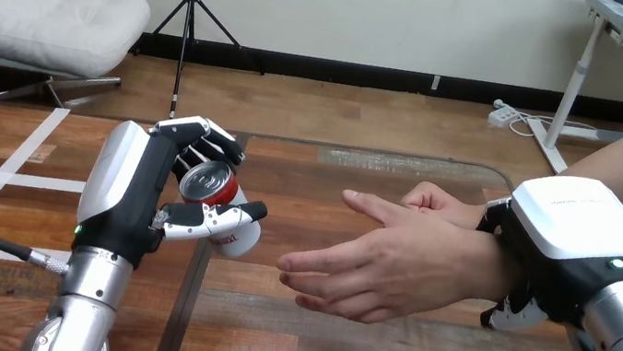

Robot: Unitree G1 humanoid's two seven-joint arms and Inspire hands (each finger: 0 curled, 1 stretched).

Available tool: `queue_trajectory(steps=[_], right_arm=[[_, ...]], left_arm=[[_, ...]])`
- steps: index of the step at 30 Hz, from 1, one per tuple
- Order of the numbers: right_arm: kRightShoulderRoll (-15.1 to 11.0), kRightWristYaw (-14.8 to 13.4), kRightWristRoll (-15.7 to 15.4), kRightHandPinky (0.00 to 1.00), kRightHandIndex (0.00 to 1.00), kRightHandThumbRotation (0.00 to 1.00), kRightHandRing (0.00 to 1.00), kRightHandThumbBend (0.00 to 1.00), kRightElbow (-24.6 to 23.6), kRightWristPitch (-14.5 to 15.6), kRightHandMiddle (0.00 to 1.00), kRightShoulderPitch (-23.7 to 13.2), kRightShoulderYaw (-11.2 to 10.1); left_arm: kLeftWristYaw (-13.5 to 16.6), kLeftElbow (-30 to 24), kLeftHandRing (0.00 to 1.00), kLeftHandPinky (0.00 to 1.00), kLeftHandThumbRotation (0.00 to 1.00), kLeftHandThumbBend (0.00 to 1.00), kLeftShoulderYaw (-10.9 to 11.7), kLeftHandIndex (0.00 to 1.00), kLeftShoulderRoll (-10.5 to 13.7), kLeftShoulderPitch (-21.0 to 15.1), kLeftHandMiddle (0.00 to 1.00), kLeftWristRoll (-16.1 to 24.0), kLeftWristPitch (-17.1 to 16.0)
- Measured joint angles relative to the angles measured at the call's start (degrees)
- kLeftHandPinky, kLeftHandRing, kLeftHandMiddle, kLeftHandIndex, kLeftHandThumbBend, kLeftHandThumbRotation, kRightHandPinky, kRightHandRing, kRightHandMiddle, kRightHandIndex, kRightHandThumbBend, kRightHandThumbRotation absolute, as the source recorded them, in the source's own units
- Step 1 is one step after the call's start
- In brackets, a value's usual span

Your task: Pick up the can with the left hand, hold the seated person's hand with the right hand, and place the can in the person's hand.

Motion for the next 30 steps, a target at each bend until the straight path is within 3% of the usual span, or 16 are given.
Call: queue_trajectory(steps=[30], right_arm=[[0.0,-0.8,-0.1,0.35,0.60,0.00,0.47,0.77,0.0,-0.5,0.55,0.2,0.0]], left_arm=[[0.0,0.0,0.39,0.31,0.00,0.68,0.0,0.49,0.0,-0.1,0.46,0.0,0.1]])
